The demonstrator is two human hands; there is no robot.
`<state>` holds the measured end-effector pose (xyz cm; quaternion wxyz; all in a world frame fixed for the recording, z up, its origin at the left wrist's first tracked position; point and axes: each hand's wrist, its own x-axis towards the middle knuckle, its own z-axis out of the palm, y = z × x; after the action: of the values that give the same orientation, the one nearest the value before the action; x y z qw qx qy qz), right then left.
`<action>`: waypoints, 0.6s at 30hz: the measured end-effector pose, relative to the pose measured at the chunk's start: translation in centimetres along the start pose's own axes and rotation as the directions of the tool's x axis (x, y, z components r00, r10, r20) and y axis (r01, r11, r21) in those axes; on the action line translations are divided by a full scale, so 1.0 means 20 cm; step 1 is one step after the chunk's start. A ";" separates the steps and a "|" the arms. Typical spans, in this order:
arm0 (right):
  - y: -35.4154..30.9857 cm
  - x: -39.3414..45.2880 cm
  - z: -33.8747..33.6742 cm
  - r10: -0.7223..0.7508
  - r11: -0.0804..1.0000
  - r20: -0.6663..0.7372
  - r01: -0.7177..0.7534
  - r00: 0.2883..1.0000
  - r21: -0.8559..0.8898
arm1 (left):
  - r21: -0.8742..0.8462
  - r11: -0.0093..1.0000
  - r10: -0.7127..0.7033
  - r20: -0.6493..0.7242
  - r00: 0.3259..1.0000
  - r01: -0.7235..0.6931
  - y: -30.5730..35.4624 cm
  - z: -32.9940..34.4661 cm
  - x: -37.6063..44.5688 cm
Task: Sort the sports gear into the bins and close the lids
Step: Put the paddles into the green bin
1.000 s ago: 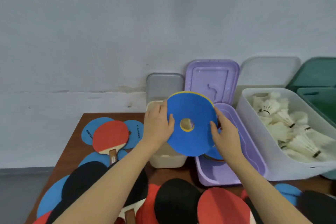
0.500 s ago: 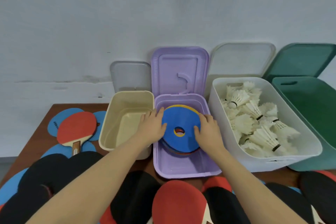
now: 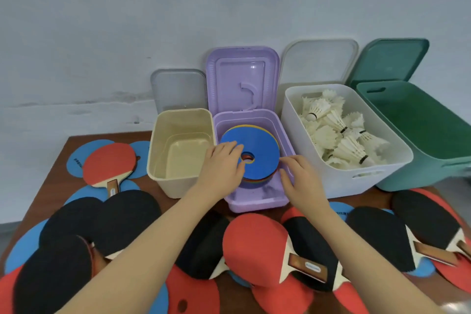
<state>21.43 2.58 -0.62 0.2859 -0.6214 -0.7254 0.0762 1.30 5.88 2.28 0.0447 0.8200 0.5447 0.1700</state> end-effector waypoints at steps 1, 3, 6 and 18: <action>-0.01 -0.05 -0.02 0.008 1.000 -0.030 -0.008 1.000 0.009 | -0.016 1.000 0.025 -0.005 1.000 -0.025 0.02 0.00 -0.03; -0.02 -0.15 -0.06 0.019 1.000 -0.082 -0.017 0.996 0.025 | -0.045 0.997 0.058 -0.008 0.998 -0.058 0.07 0.00 -0.08; 0.01 -0.27 -0.09 0.034 0.999 -0.105 -0.031 0.994 0.026 | -0.067 0.994 0.088 0.009 0.996 -0.087 0.14 0.04 -0.16; 0.57 -0.69 -0.20 0.344 0.928 0.187 -0.302 0.920 -0.218 | -0.075 0.983 0.173 0.113 0.979 -0.165 0.60 0.32 -0.29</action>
<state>34.16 -9.01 -7.12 0.1277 -0.7443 -0.6437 0.1239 11.86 -3.46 -1.91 0.0891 0.8700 0.4637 0.1418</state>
